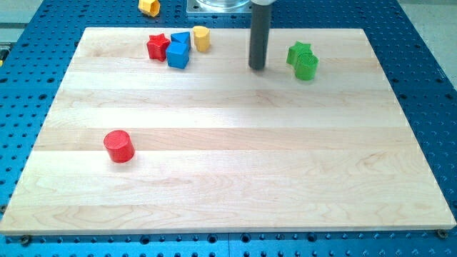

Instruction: Move the green blocks and yellow heart to the top right

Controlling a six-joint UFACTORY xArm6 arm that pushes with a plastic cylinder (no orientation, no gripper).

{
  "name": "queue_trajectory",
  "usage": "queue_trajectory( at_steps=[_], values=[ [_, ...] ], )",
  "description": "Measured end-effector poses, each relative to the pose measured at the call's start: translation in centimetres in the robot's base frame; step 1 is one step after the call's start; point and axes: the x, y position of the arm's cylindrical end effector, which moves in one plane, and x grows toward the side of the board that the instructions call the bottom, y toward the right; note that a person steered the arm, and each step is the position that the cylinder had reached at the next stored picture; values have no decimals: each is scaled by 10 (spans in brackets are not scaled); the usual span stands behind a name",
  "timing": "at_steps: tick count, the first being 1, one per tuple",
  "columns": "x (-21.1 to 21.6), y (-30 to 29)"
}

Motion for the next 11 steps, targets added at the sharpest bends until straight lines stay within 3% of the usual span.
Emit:
queue_trajectory(
  at_steps=[2,3,4,5,6,7,8,9,11],
  values=[
    [-32,75],
    [-39,70],
    [-9,-33],
    [48,-14],
    [53,60],
    [-23,88],
    [-9,82],
    [-9,8],
    [42,-208]
  ],
)
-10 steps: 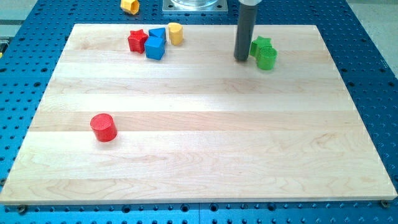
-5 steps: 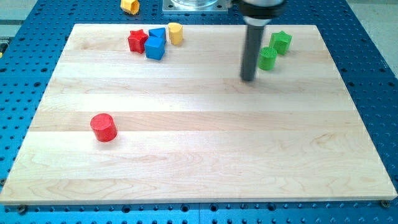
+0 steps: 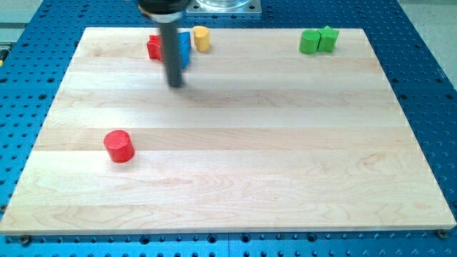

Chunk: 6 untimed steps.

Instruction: Move the green blocks and yellow heart to the top right

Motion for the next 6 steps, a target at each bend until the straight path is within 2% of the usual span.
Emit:
queue_trajectory(
  at_steps=[1,3,4,5,6],
  values=[
    [-33,-52],
    [-98,-32],
    [-108,-57],
    [-102,-49],
    [-74,-10]
  ],
)
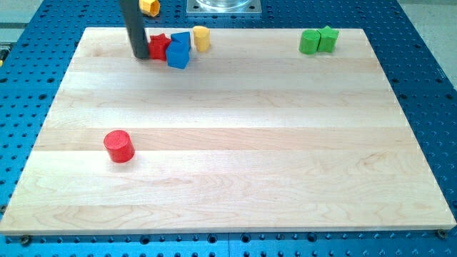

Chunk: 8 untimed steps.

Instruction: Move the green blocks and yellow heart to the top right

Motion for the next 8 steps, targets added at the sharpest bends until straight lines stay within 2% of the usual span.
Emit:
queue_trajectory(
  at_steps=[1,2,3,5,6,7,8],
  values=[
    [0,58],
    [-38,4],
    [-74,5],
    [-58,158],
    [-49,194],
    [-76,132],
    [-80,151]
  ],
)
